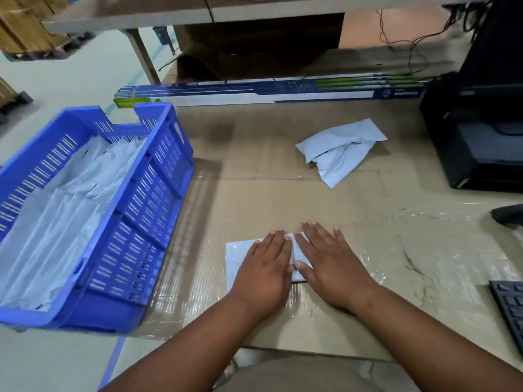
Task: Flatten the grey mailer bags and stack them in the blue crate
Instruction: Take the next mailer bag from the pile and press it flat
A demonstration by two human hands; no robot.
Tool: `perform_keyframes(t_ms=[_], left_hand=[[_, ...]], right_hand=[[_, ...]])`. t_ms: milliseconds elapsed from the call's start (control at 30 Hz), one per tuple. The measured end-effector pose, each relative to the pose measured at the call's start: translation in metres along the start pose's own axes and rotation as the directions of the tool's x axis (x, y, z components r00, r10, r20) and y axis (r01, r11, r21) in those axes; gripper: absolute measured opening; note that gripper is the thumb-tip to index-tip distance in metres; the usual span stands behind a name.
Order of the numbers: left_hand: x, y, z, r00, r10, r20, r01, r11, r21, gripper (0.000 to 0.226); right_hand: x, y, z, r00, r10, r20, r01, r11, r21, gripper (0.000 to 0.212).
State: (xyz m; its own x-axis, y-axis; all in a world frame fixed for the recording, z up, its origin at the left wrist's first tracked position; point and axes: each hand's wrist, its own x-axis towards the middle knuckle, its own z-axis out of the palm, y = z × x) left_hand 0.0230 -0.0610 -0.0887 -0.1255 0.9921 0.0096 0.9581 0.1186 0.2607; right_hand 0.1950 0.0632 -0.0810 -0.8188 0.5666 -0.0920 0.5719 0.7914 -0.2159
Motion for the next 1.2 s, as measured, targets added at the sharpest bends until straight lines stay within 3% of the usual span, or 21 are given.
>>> perform_keyframes(t_ms=[133,333,500,1200], left_hand=[[0.012,-0.004,0.004,1.000,-0.023,0.019,0.022,0.997,0.068,0.068],[0.031,0.009,0.009,0.990,-0.125,-0.070,0.128,0.990,0.051,0.060],[0.035,0.014,0.022,0.984,-0.120,-0.131,0.136,0.983,0.120,0.057],[0.037,0.011,0.027,0.988,-0.131,-0.079,0.139,0.985,0.101,0.065]], right_hand=[[0.007,0.003,-0.001,0.999,0.038,0.038,-0.039,0.999,0.021,0.077],[0.025,0.005,-0.011,0.997,0.067,-0.045,-0.067,0.998,0.000,0.073],[0.026,0.009,0.010,0.998,0.039,-0.039,-0.040,0.999,-0.035,0.066],[0.028,0.012,0.013,0.999,0.033,-0.033,-0.036,0.996,-0.084,0.064]])
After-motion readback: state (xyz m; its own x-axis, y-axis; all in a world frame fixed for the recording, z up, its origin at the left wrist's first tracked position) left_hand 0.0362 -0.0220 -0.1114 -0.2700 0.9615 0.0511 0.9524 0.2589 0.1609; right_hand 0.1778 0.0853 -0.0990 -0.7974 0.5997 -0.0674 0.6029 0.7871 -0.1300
